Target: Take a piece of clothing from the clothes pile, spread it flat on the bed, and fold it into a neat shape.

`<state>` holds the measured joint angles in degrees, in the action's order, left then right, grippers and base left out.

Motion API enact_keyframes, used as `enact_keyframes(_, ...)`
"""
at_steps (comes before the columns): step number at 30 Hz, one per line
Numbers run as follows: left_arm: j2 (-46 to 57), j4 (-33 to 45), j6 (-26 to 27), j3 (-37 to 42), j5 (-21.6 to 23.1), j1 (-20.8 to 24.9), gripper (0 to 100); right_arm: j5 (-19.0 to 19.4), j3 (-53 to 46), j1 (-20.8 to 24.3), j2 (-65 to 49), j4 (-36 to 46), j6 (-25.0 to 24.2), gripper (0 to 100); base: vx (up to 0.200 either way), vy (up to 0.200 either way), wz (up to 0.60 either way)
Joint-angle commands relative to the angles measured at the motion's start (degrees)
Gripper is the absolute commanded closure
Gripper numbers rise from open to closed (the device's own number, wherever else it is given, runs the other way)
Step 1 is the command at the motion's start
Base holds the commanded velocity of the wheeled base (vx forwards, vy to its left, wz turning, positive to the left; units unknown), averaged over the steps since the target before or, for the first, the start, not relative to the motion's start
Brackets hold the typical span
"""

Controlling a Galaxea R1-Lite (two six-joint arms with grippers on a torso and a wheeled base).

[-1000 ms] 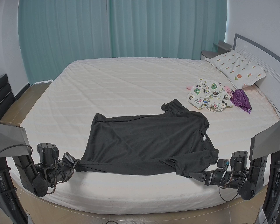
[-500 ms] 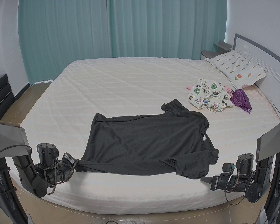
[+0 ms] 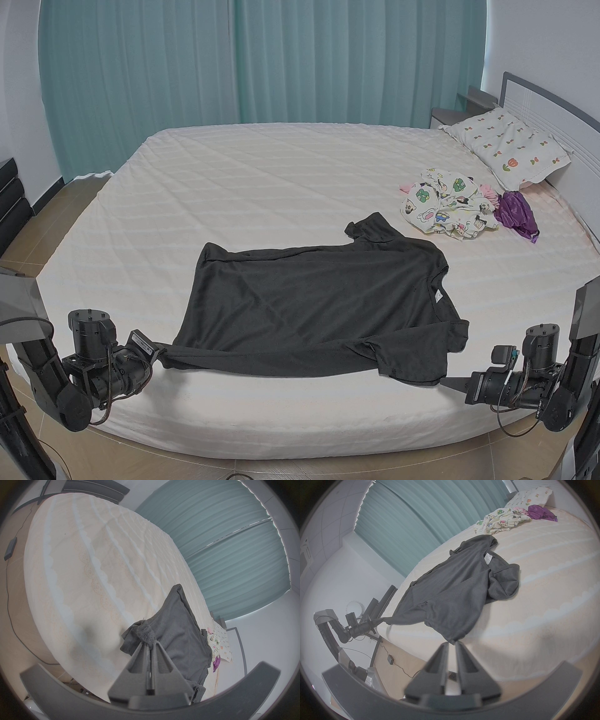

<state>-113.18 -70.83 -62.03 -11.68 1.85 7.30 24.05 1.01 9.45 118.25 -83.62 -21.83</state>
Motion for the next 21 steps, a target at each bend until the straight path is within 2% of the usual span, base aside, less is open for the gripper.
enact_keyframes(1, 0.94, -0.01, -0.03, 0.60, -0.01, -0.01, 100, 0.03, -1.01, -0.22, -0.48, 0.29, -0.32, 0, 0.000, 0.000, 0.00)
enact_keyframes(6, 1.29, -0.01, 0.15, 1.40, -0.10, -0.01, 100, -0.32, -1.01, -1.19, -2.06, 4.34, -1.11, 0, 0.000, 0.000, 0.00)
enact_keyframes(9, 1.12, -0.01, 0.33, 1.57, -0.01, -0.01, 100, -0.23, -1.01, -1.10, -0.21, 3.81, -1.11, 0, 0.000, 0.000, 0.00)
enact_keyframes(13, 1.20, -0.01, 0.33, 1.57, -0.01, -0.01, 100, -0.15, -0.84, -1.10, 2.95, 0.29, -1.72, 0, 0.000, 0.000, 0.00)
enact_keyframes(16, 1.20, -0.01, 0.33, 1.48, -0.01, -0.01, 100, -0.50, 0.31, -0.48, 7.43, -5.77, -4.71, 0, 0.000, 0.000, 0.00)
enact_keyframes(21, 1.12, -0.01, 0.24, 1.40, 0.08, -0.01, 100, -0.94, 2.77, 2.24, 10.51, -5.95, -7.70, 0, 0.000, 0.000, 0.00)
